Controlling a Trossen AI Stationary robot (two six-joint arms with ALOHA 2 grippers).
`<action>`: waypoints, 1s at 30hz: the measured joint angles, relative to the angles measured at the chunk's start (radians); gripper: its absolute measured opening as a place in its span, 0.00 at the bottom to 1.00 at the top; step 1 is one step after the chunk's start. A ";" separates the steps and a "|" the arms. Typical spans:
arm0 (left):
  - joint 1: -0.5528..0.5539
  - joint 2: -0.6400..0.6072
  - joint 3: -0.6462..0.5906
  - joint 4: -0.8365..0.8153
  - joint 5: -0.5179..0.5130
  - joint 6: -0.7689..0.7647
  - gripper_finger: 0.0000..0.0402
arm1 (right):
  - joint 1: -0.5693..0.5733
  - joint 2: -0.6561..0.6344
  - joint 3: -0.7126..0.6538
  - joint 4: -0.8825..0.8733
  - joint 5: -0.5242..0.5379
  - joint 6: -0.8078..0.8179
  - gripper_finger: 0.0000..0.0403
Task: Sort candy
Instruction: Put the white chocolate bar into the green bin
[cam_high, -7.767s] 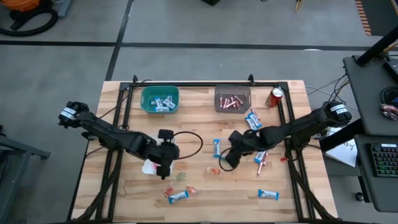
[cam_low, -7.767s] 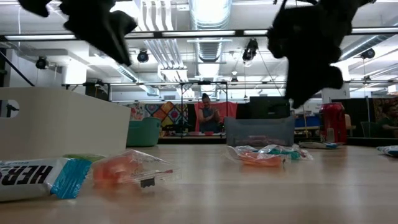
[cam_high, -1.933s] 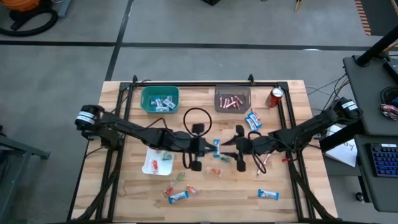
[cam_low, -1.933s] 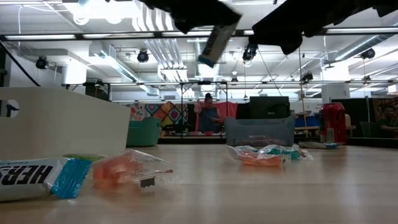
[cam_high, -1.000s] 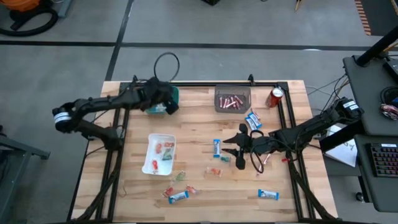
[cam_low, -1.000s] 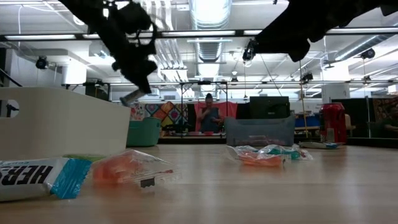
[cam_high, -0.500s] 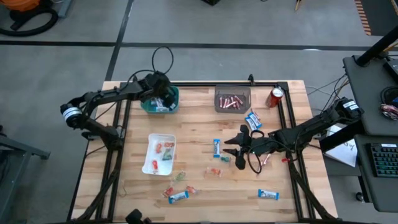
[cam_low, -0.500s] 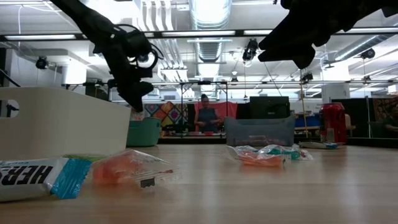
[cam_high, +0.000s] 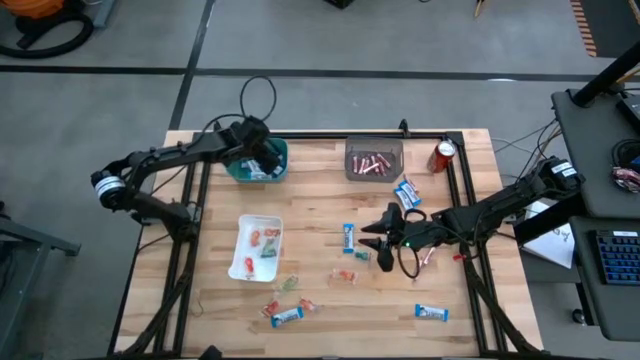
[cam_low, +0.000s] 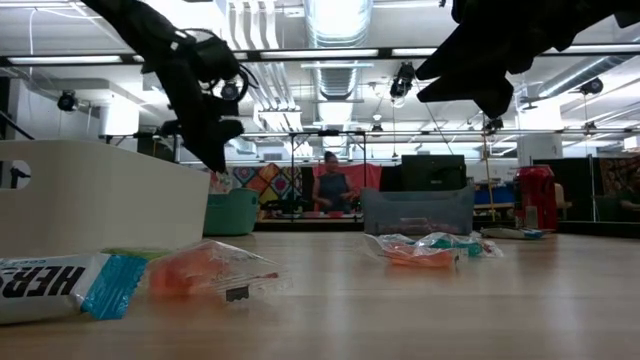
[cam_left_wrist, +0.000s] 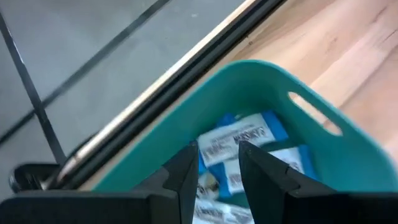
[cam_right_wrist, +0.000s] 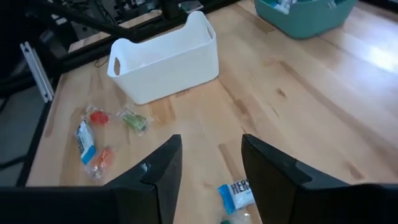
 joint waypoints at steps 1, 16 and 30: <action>-0.010 -0.014 0.000 -0.016 0.000 -0.026 0.25 | 0.000 0.000 0.000 -0.004 0.000 0.022 0.39; -0.539 -0.200 -0.088 0.151 -0.080 -0.176 0.25 | 0.015 0.021 -0.001 -0.338 -0.003 0.465 0.31; -0.908 -0.136 -0.100 0.547 -0.196 0.010 0.25 | -0.064 0.020 -0.001 -0.610 -0.047 0.717 0.25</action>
